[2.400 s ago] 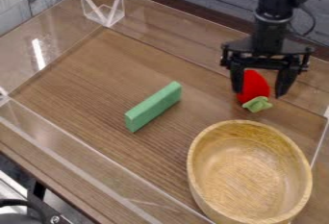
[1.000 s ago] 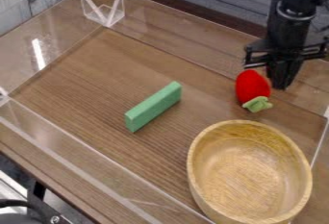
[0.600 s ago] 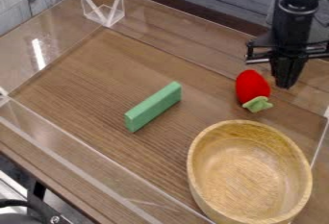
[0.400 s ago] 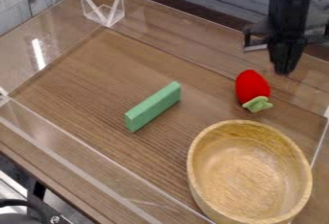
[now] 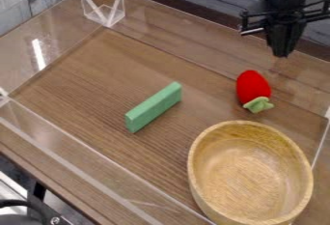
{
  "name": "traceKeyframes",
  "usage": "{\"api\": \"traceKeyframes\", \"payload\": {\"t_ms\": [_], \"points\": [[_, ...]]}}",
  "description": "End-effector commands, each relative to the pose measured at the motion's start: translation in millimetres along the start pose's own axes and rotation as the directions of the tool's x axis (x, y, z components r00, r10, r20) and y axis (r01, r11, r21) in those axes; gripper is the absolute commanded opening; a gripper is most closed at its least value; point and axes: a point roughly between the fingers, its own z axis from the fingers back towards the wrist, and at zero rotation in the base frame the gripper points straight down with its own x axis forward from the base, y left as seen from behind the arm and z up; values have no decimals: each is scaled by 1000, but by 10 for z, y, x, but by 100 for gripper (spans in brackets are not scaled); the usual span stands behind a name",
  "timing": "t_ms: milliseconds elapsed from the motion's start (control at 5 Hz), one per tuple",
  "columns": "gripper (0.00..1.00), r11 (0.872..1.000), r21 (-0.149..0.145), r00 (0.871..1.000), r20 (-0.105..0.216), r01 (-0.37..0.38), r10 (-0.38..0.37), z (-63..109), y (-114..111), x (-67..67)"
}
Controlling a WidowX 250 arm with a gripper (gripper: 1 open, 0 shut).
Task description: Move the red fruit to the left
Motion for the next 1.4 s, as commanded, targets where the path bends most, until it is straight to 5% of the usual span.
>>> {"api": "traceKeyframes", "payload": {"t_ms": [0,400,800,1000,1200], "points": [[100,999,-29,998,49,-29,30,213,-56,5],[100,986,38,983,86,-165,161,20,-71,160],[100,972,89,971,118,-218,207,-359,128,168],[100,975,103,975,127,-199,185,-523,144,143],[0,983,84,982,101,-166,157,-369,118,197]]}}
